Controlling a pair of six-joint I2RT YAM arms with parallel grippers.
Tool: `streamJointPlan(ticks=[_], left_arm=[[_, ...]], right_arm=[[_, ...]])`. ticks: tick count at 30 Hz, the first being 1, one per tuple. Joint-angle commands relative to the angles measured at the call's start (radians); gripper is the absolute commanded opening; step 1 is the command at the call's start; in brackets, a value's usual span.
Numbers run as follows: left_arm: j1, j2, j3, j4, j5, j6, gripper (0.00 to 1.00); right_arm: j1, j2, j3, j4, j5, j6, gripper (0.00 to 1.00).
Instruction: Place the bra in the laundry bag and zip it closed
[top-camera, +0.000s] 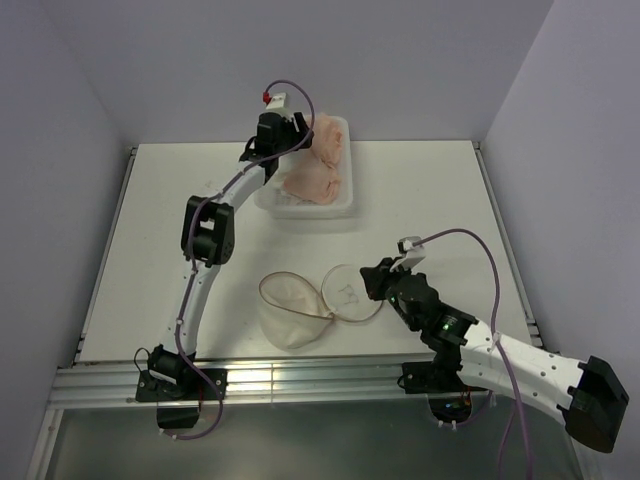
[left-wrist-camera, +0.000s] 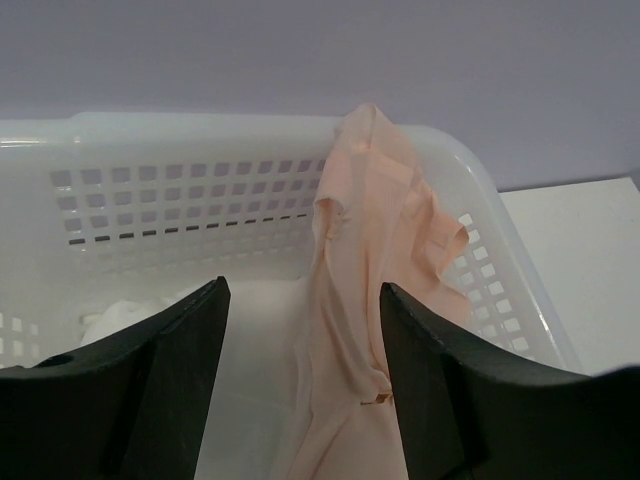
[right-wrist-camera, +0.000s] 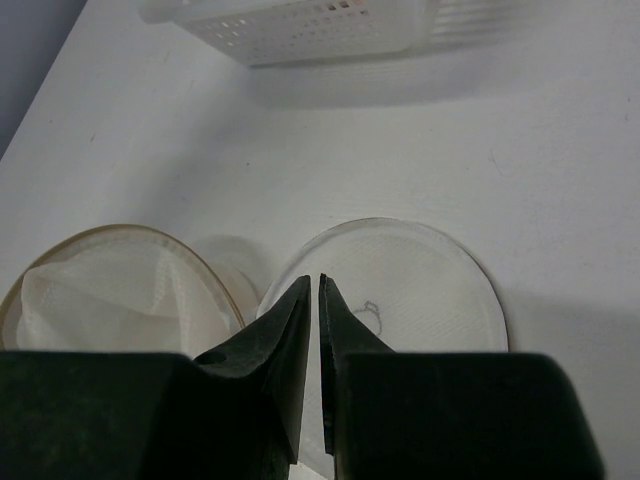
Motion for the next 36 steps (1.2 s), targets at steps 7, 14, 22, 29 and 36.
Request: streamJointPlan(ticks=[7, 14, 22, 29, 36], left_arm=[[-0.004, 0.069, 0.106, 0.181, 0.073, -0.065, 0.65], [-0.002, 0.08, 0.116, 0.218, 0.081, -0.072, 0.57], [0.006, 0.101, 0.133, 0.234, 0.101, -0.097, 0.57], [0.006, 0.104, 0.127, 0.233, 0.07, -0.097, 0.66], [0.004, 0.133, 0.153, 0.233, 0.096, -0.106, 0.5]], right_arm=[[-0.014, -0.047, -0.05, 0.056, -0.039, 0.005, 0.15], [-0.017, 0.004, -0.031, 0.07, -0.056, -0.001, 0.15], [-0.02, -0.033, -0.015, 0.039, -0.071, -0.016, 0.15], [-0.022, -0.07, -0.013, 0.03, -0.077, -0.018, 0.15], [-0.025, -0.03, -0.011, 0.062, -0.094, -0.021, 0.15]])
